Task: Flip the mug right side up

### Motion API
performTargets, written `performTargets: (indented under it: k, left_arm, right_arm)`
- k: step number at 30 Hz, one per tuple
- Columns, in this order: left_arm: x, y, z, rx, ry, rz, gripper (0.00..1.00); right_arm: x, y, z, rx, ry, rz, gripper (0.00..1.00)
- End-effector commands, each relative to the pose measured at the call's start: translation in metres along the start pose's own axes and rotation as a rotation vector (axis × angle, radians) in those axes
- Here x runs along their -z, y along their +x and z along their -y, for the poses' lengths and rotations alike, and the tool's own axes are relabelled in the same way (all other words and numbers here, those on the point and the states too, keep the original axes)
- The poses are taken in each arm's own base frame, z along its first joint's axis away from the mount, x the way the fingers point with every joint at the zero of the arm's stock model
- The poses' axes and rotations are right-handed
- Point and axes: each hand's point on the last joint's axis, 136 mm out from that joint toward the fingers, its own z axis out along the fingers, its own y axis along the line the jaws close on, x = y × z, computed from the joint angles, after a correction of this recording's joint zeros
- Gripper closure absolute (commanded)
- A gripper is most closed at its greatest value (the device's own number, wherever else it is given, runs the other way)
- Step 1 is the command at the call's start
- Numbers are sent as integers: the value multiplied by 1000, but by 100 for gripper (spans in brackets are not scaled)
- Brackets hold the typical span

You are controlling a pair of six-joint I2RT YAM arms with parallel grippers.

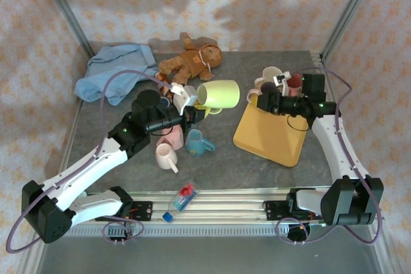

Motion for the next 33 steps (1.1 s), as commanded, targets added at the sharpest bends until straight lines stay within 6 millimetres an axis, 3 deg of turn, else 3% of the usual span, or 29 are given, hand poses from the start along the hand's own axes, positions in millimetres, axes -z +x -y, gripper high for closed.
performTargets:
  k: [1, 6, 11, 16, 20, 23, 33]
  left_arm:
    - [17, -59, -3, 25, -23, 239, 100]
    - [29, -74, -13, 86, -29, 332, 100]
    - [40, -78, -22, 141, -6, 398, 100]
    - [40, -76, -21, 156, 32, 392, 100]
    - [39, -75, -19, 153, 39, 381, 100]
    - [39, -72, -18, 144, 36, 362, 100]
    - [36, -64, -21, 134, 17, 311, 100]
  right_arm:
    - [-8, 1, -28, 231, -93, 8, 58]
    - [-14, 16, -69, 498, -241, 0, 55]
    - [-18, 30, -101, 610, -408, -84, 48]
    - [3, 56, -138, 757, -641, -124, 47]
    - [1, 41, -146, 665, -662, -177, 50]
    - [-9, 29, -139, 538, -651, -217, 53]
    - [1, 37, -146, 689, -630, -233, 52]
